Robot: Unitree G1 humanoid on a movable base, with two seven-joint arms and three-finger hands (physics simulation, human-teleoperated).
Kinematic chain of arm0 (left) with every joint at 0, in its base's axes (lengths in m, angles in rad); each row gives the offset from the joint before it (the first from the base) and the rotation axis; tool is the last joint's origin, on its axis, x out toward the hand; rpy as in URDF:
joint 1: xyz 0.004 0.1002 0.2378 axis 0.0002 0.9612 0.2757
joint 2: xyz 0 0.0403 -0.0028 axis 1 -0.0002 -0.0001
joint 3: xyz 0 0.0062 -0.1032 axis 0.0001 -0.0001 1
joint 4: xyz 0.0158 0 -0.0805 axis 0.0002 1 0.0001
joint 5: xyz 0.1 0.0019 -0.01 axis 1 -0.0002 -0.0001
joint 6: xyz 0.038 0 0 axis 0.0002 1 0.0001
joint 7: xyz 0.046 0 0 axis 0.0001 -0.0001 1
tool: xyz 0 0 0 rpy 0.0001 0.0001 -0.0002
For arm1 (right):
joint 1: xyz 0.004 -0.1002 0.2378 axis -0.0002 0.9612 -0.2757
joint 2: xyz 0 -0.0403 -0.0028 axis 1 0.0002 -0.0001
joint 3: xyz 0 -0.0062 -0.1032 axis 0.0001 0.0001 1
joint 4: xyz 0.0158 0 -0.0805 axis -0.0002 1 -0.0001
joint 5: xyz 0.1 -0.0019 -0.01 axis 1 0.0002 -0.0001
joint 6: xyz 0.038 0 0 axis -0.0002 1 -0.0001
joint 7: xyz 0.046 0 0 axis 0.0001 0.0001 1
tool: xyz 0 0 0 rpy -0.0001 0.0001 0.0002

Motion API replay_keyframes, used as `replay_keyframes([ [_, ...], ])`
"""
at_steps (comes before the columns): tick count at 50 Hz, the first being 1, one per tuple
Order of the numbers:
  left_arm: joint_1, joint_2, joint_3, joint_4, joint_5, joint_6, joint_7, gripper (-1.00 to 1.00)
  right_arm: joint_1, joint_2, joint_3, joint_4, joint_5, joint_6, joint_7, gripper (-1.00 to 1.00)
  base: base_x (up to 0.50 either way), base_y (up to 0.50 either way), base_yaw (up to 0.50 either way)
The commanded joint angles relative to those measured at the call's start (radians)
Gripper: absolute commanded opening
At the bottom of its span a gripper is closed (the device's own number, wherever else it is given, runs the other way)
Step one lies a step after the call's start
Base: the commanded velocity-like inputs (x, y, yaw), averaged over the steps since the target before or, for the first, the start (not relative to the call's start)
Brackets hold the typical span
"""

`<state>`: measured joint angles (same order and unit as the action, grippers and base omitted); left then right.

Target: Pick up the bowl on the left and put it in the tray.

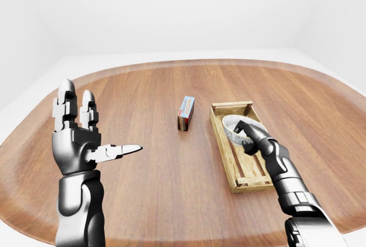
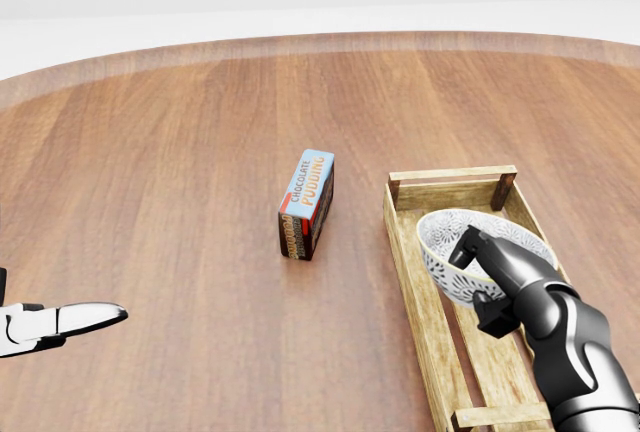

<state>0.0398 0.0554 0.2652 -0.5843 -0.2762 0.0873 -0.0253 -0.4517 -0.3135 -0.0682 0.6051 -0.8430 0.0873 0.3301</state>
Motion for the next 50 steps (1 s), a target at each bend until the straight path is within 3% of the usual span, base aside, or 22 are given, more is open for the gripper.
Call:
replay_keyframes([
  [1,-0.001,0.000,0.000,0.000,0.000,0.000,0.000,1.00,-0.027,0.002,0.000,0.093,0.016,0.000,-0.051,-1.00,0.00,0.00,0.00],
  [33,0.000,0.001,0.000,-0.002,-0.003,0.000,-0.001,1.00,-0.068,0.018,0.035,0.307,0.088,0.000,-0.172,-1.00,0.00,0.00,0.00],
  [50,0.000,-0.001,0.000,-0.006,-0.004,0.000,0.001,1.00,-0.053,0.023,0.040,0.305,0.108,0.000,-0.165,-1.00,0.00,0.00,0.00],
])
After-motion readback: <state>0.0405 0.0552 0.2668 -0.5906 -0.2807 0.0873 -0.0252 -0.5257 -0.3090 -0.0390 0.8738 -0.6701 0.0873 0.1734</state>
